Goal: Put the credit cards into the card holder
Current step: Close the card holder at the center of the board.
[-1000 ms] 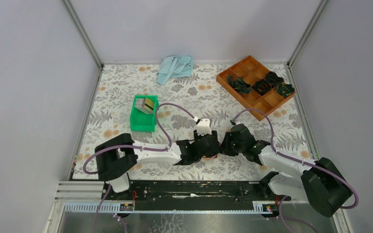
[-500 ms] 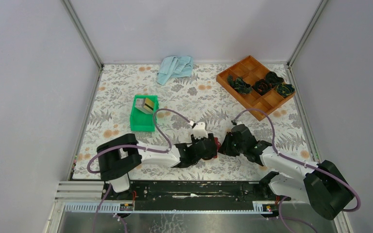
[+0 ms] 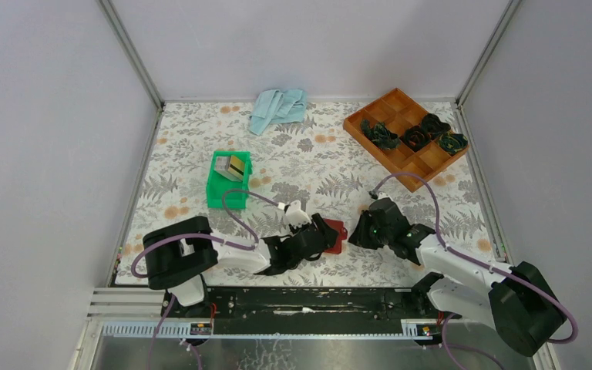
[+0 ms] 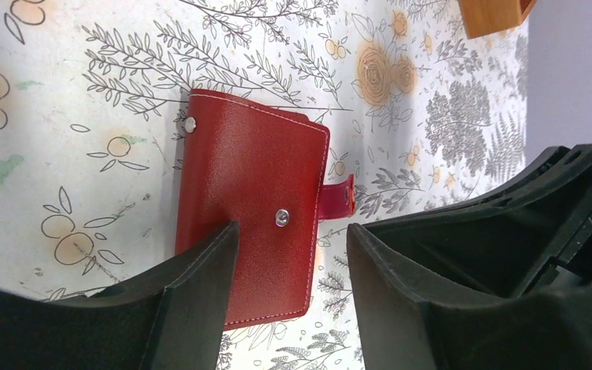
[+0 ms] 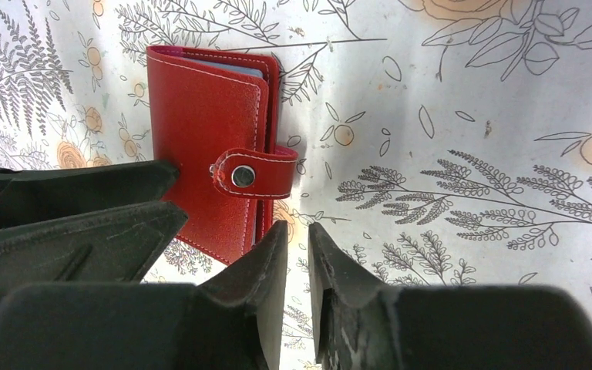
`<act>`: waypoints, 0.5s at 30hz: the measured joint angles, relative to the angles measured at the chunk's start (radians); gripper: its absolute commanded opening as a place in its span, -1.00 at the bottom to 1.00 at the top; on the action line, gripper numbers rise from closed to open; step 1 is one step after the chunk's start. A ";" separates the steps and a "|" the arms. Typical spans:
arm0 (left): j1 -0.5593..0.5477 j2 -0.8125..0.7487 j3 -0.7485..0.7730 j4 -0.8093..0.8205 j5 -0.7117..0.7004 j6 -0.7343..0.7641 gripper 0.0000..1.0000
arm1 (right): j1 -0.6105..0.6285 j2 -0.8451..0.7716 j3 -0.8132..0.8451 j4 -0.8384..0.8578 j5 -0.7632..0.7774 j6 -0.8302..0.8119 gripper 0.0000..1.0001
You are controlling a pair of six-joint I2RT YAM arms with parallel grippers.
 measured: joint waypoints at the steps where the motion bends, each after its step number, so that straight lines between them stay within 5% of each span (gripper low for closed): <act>1: 0.000 0.000 -0.010 0.017 -0.002 -0.014 0.24 | 0.000 -0.005 0.002 -0.008 0.002 -0.004 -0.51; 15: 0.000 0.000 -0.116 0.196 -0.010 -0.206 0.32 | 0.047 0.028 0.154 -0.101 0.094 -0.064 -0.34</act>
